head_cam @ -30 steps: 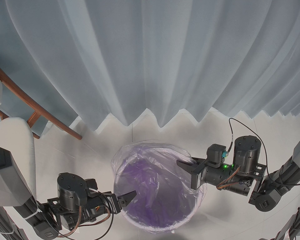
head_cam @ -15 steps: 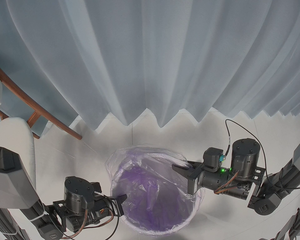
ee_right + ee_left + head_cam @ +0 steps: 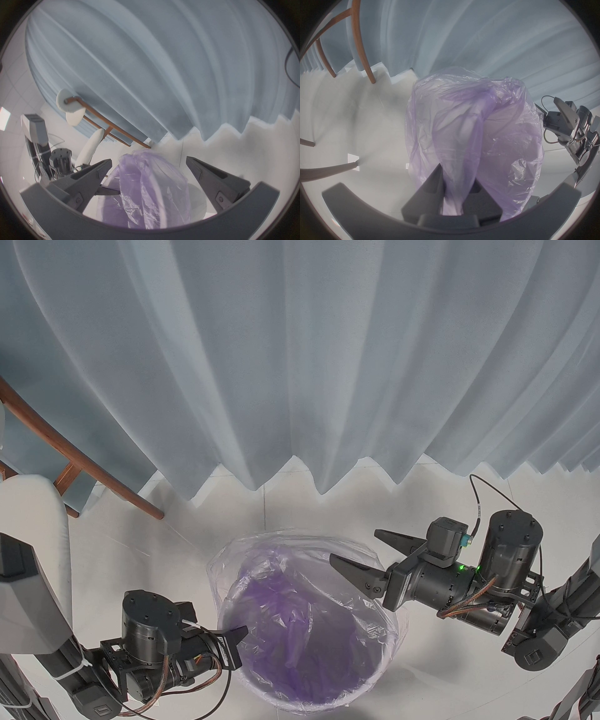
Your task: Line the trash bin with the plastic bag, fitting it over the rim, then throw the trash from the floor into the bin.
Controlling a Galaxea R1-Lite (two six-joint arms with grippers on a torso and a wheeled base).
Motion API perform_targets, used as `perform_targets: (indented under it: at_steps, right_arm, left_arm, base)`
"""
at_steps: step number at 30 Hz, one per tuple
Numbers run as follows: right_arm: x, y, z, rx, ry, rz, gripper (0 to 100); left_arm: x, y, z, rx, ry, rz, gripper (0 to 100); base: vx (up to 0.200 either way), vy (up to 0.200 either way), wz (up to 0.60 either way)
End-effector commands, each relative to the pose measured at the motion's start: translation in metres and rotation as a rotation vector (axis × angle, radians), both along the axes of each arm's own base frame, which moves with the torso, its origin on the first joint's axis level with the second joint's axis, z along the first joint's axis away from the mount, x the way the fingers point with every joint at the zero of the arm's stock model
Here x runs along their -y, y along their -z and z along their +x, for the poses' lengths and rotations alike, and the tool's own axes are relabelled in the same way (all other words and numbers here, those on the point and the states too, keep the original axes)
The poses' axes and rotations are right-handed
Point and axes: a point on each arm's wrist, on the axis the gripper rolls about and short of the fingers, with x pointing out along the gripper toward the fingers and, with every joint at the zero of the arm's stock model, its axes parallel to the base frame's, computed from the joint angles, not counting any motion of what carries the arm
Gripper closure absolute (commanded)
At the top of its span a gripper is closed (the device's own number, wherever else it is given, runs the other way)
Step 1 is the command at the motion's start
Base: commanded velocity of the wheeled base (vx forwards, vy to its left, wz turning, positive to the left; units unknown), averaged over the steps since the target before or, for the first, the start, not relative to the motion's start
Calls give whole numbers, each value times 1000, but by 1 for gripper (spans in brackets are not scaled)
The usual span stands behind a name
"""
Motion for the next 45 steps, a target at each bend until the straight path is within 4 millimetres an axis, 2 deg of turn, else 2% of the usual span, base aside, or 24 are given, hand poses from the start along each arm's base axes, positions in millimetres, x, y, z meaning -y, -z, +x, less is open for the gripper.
perform_targets:
  at_steps: [1,6,15,16,28,37,45]
  right_arm:
    - [5,5,-3,-56,16,50,0]
    - [6,12,-4,-138,28,89,0]
    - [0,16,2,-146,28,94,0]
    - [-1,15,3,-139,29,98,100]
    - [3,15,7,-131,45,113,100]
    - [23,22,29,-143,142,109,100]
    - [18,39,35,-169,143,86,100]
  left_arm:
    - [-2,-3,-1,7,-6,-8,100]
    - [-4,-5,-3,14,-6,-12,100]
    - [-4,-8,-4,25,-8,-20,100]
    - [-4,-8,-4,24,-4,-19,100]
    - [-5,-8,-5,24,-7,-18,100]
    - [-18,-27,-23,77,8,-65,100]
    - [-23,-39,-28,118,-5,-128,100]
  base:
    - [0,0,0]
    - [0,0,0]
    - [0,0,0]
    - [0,0,0]
    - [0,0,0]
    - [0,0,0]
    - [0,0,0]
